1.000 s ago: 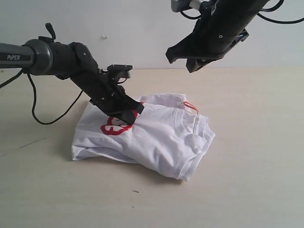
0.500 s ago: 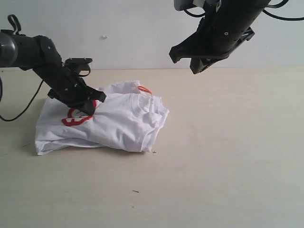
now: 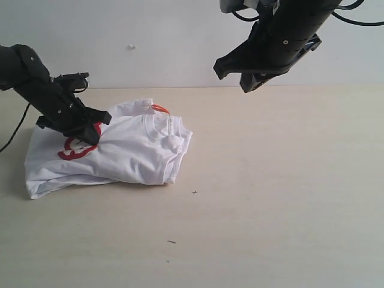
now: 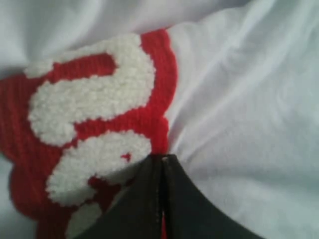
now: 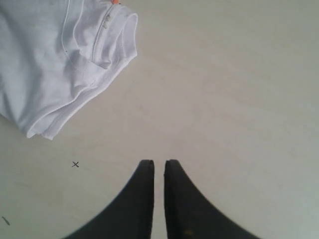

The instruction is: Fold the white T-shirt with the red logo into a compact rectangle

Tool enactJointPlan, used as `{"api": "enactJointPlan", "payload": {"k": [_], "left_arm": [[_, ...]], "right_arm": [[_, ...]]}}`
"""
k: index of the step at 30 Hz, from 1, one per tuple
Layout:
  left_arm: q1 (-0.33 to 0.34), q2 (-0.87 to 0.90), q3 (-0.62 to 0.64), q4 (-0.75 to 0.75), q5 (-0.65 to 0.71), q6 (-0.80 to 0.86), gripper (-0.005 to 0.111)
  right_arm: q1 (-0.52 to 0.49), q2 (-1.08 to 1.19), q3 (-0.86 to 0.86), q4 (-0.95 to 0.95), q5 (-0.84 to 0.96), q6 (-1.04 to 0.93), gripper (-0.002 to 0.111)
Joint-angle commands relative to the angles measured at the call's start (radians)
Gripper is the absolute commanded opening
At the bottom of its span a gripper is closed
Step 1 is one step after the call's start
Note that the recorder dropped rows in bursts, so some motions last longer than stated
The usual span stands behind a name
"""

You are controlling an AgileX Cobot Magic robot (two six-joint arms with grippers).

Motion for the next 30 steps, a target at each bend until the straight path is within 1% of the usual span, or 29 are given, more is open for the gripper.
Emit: {"api": "enactJointPlan", "payload": {"k": [1,3,11,12,14,17,21,23,26,28,30], "left_arm": [[0.016,-0.008,0.02,0.024,0.06,0.032,0.003],[0.022,-0.036,0.02,0.006,0.072,0.038,0.012],[0.033,-0.094,0.02,-0.06,0.118,0.063,0.067],[0.033,-0.096,0.02,-0.07,0.128,0.061,0.071],[0.033,-0.096,0.02,-0.083,0.143,0.032,0.074],[0.033,-0.1,0.02,-0.107,0.174,0.033,0.074],[0.033,-0.13,0.02,-0.111,0.184,0.036,0.074],[0.033,-0.156,0.02,-0.111,0.186,0.036,0.072],[0.033,-0.203,0.02,-0.109,0.206,0.041,0.06],[0.035,-0.239,0.02,-0.109,0.235,0.048,0.047],[0.039,-0.286,0.02,-0.109,0.272,0.059,0.03]], "right_arm": [[-0.004,-0.011,0.002,-0.007,-0.01,0.0,0.01],[-0.004,-0.011,0.002,-0.005,-0.009,0.0,0.01],[-0.004,-0.011,0.002,0.004,-0.007,-0.002,0.01],[-0.004,-0.011,0.002,0.004,-0.007,-0.002,0.01],[-0.004,-0.011,0.002,0.008,-0.005,-0.002,0.01],[-0.004,-0.011,0.002,0.011,0.008,-0.002,0.01],[-0.004,-0.011,0.002,0.011,0.015,-0.002,0.01],[-0.004,-0.011,0.002,0.011,0.015,-0.002,0.01],[-0.004,-0.016,0.002,-0.025,0.005,0.001,0.01],[-0.004,-0.031,0.002,-0.08,-0.015,0.045,0.01],[-0.004,-0.064,0.002,-0.135,-0.033,0.082,0.01]]}}
